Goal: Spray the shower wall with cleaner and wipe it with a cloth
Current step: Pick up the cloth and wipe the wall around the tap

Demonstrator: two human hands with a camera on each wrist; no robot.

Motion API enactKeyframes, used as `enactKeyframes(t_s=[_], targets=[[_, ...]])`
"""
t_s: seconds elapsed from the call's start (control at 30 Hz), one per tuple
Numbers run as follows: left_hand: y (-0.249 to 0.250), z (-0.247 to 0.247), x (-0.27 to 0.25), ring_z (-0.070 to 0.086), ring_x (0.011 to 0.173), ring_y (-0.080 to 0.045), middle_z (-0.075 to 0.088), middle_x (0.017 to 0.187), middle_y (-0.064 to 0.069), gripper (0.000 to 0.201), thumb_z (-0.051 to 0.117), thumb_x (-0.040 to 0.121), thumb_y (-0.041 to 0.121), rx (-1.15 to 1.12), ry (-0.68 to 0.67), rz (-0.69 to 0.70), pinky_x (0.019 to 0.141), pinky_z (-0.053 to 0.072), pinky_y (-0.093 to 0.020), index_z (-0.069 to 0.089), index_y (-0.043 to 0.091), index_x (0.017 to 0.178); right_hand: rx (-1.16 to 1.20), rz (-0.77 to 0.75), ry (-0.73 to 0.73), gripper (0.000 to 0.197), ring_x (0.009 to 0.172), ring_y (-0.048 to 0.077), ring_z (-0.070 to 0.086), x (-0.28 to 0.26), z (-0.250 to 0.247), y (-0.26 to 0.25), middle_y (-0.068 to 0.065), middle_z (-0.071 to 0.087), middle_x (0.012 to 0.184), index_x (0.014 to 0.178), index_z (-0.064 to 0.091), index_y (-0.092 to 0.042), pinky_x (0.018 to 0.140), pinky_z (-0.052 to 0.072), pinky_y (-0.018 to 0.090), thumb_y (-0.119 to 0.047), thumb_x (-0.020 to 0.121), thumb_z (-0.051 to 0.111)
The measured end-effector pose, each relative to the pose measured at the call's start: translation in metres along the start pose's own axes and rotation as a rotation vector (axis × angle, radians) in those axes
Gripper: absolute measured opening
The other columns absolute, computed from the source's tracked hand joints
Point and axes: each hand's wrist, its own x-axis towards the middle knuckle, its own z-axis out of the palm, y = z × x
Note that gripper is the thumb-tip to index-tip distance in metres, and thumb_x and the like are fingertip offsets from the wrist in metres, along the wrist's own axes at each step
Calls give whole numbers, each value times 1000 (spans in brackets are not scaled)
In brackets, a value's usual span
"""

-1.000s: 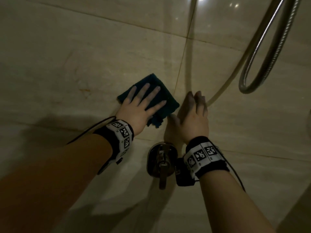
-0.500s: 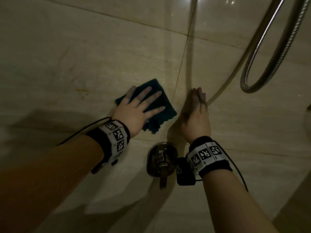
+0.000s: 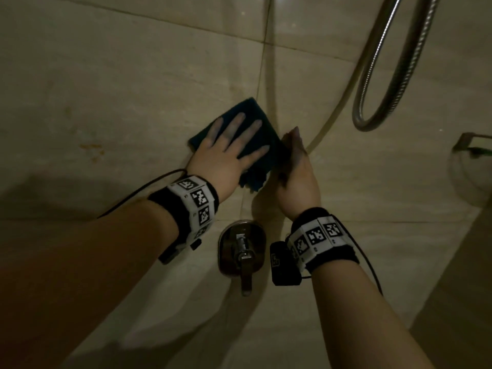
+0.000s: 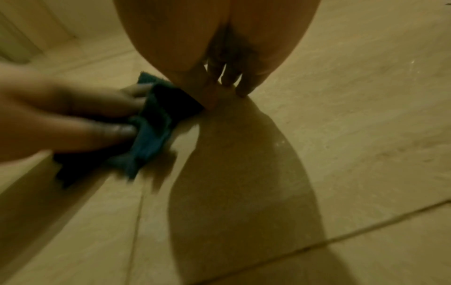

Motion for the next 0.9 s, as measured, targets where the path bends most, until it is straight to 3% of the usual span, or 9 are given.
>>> enactKeyframes(t_s=[0.13,0.2,0.23,0.3,0.37,0.47,0.7,0.9], targets=[[-6,17,-26,-15,146,-33,-17,159,-4,64,39,98,33,-7,-20,53,111,-19,-45,0,37,150,-4,26,63,83,144,17,25,-1,-2,-5,4,25,156,151,14,-19,113,20,20,5,83,55],[-10,20,-39,1,147,-35,-4,159,-4,64,48,95,30,-17,-30,84,111,-13,-45,15,35,149,-55,45,96,81,142,20,27,-4,1,-10,6,27,153,151,17,-20,113,23,23,3,83,55],[-12,21,-42,1,147,-35,-9,157,-3,64,47,95,29,1,-48,98,111,-13,-44,15,35,149,-95,50,109,79,142,22,27,-6,3,-13,7,26,153,151,17,-20,114,25,26,0,84,55],[-18,21,-45,-7,147,-32,-23,150,1,63,39,97,27,17,-69,125,110,-19,-41,6,37,150,-178,21,114,74,143,27,22,-9,10,-17,9,22,155,150,18,-20,116,25,34,-8,87,55],[-26,16,-43,-6,148,-30,-21,152,3,63,36,95,24,11,-24,150,112,-19,-38,6,38,149,-251,1,82,71,145,31,14,-8,15,-19,11,13,158,151,15,-21,118,19,38,-17,90,52],[-40,10,-38,-22,145,-25,-36,147,6,71,36,98,19,84,-129,145,115,-16,-38,-10,41,147,-320,21,-5,68,148,29,-1,-3,19,-21,6,-2,161,152,7,-24,120,9,38,-26,96,45],[-62,-7,-26,-25,144,-26,-30,155,2,73,36,99,18,76,-117,30,115,-15,-37,-14,39,147,-355,46,-97,68,148,25,-9,-3,16,-20,1,-14,160,152,2,-29,121,7,37,-31,98,42],[-53,12,-56,-23,144,-28,-29,156,0,66,33,101,24,-47,-69,-80,117,-12,-41,-11,38,148,-320,68,-65,67,148,28,-9,-10,27,-38,7,-9,160,152,5,-27,121,5,37,-35,97,42]])
